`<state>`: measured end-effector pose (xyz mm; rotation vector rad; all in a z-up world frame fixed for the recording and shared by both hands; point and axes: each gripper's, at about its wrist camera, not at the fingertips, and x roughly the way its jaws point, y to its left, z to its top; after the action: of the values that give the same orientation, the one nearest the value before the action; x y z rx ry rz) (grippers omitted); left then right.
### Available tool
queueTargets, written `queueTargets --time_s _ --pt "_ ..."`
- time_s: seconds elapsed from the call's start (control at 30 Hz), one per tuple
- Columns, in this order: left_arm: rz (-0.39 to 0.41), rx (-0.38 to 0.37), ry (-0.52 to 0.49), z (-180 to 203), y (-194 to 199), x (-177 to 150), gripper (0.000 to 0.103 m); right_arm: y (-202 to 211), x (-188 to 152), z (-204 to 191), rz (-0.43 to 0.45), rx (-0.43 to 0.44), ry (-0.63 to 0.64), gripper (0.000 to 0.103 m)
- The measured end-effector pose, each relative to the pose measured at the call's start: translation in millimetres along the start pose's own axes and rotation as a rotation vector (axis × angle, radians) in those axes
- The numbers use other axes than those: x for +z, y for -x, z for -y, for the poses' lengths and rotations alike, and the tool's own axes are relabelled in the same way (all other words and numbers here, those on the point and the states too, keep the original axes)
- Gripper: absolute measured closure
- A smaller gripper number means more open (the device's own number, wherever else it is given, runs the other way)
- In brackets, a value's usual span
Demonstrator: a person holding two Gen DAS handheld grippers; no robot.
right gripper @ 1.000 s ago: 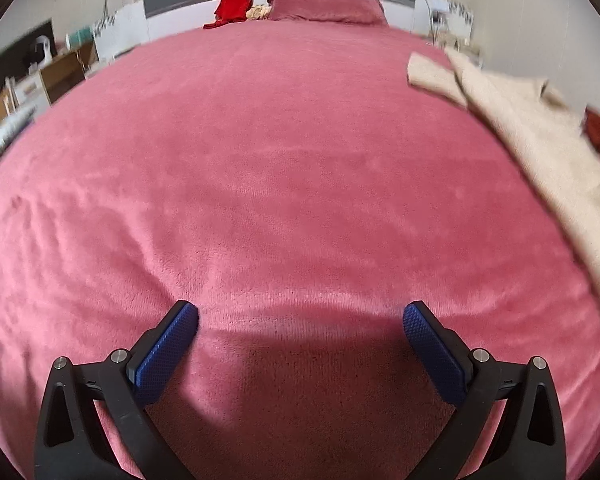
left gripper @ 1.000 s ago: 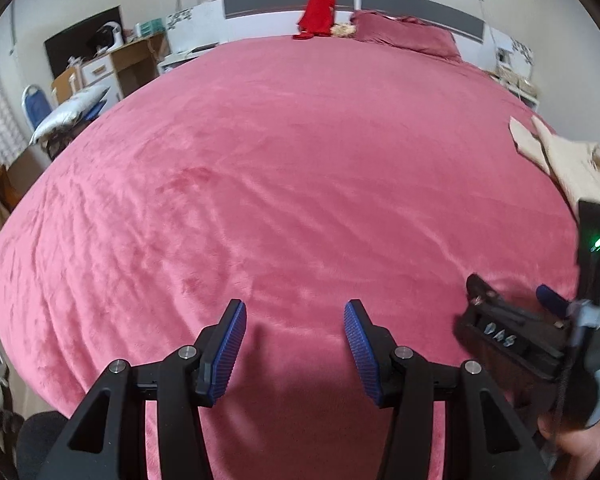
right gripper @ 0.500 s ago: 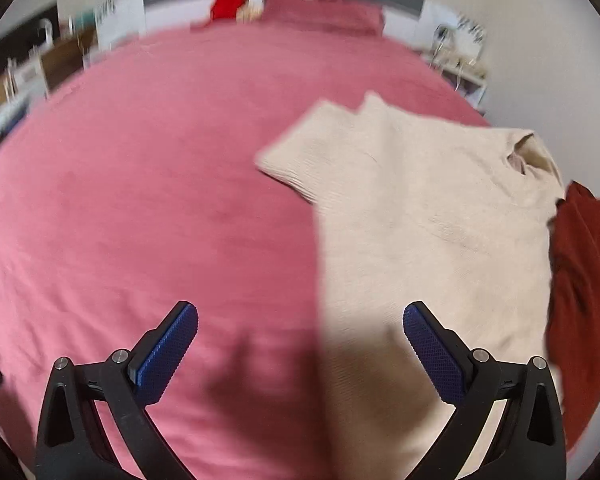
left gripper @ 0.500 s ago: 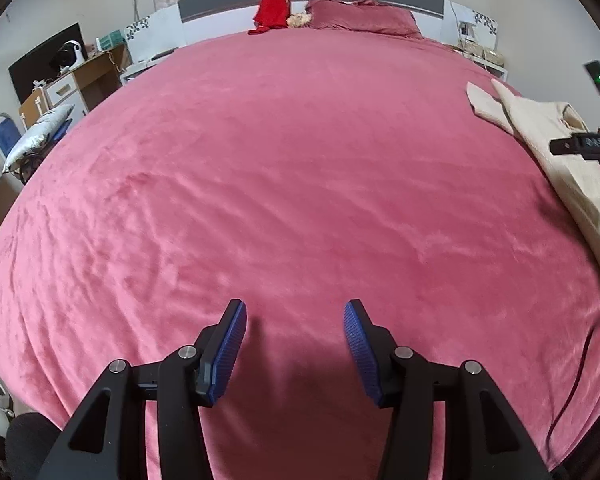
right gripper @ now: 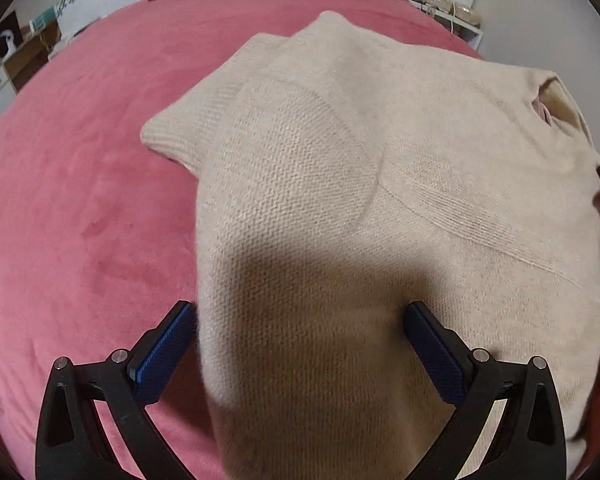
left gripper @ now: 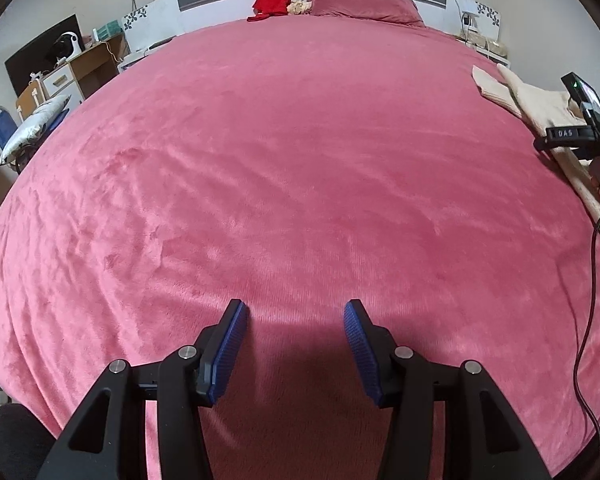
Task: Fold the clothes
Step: 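Reach the right tool to the beige sweater and grasp its hem, then lift the beige sweater with the right tool and drop it onto the bed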
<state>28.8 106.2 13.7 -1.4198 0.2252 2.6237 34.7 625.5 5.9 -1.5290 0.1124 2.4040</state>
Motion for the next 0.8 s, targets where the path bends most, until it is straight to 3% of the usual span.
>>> queueTargets --time_s 0.23,0.27,0.3,0.37,0.43,0.5,0.67,0.8 --pt "0.012 -0.017 0.001 -2 0 1 0.051 0 4 3 -0.026 0.003 -0.008 0.003" --pt "0.013 -0.021 0.003 -3 0 0 0.051 4 4 4 -0.012 -0.003 -0.019 0.016" --pt "0.015 -0.025 0.005 -4 0 0 0.051 8 3 6 0.001 -0.008 -0.03 0.047" --pt "0.016 -0.028 0.007 -4 0 0 0.051 16 2 8 0.027 -0.019 -0.053 0.08" --pt "0.016 -0.029 0.009 -5 1 0 0.051 19 2 15 0.019 0.025 -0.085 0.083" --pt "0.011 -0.039 0.018 -7 2 1 0.051 24 0 33 0.022 0.14 -0.192 0.085" --pt "0.007 -0.053 0.053 -16 8 0 0.051 71 -6 93 0.175 0.716 -0.594 0.085" --pt "0.017 -0.061 0.079 -25 19 -5 0.051 152 1 113 0.363 0.965 -0.654 0.085"
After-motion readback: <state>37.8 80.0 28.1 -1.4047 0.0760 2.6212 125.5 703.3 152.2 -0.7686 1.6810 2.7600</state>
